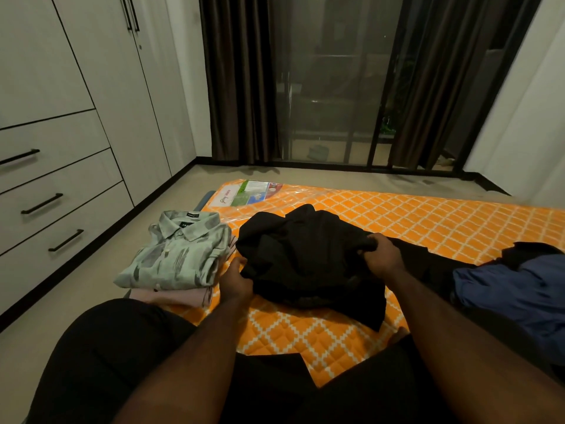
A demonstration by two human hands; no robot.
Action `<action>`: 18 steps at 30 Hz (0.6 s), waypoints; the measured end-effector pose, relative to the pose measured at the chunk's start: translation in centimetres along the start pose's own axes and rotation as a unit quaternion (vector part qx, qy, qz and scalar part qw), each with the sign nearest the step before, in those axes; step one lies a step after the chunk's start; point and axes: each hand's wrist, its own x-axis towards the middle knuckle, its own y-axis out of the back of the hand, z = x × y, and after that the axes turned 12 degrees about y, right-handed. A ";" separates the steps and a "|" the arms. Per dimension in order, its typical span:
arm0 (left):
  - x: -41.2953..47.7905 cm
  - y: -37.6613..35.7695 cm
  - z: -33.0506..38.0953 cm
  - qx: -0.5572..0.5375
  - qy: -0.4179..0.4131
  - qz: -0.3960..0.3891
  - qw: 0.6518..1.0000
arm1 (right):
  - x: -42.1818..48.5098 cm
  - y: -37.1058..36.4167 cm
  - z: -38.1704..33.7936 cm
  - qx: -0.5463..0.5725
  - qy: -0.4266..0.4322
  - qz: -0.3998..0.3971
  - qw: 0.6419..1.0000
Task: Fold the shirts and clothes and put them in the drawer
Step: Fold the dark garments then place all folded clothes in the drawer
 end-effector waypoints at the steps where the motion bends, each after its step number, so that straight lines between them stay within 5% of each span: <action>1: 0.3 0.0 0.0 0.003 0.000 0.009 1.000 | 0.1 0.4 -0.2 -0.011 0.013 -0.013 1.000; 7: 1.3 1.0 0.3 0.045 0.040 0.064 0.996 | 1.1 4.8 1.2 -0.174 0.013 -0.043 0.984; 13: 1.8 2.1 0.7 0.126 0.025 0.066 0.989 | 1.6 5.6 4.1 -0.161 -0.103 -0.034 0.981; 18: 1.4 0.4 -0.3 0.169 0.012 0.087 0.982 | 0.9 4.0 4.2 -0.200 -0.079 -0.119 0.969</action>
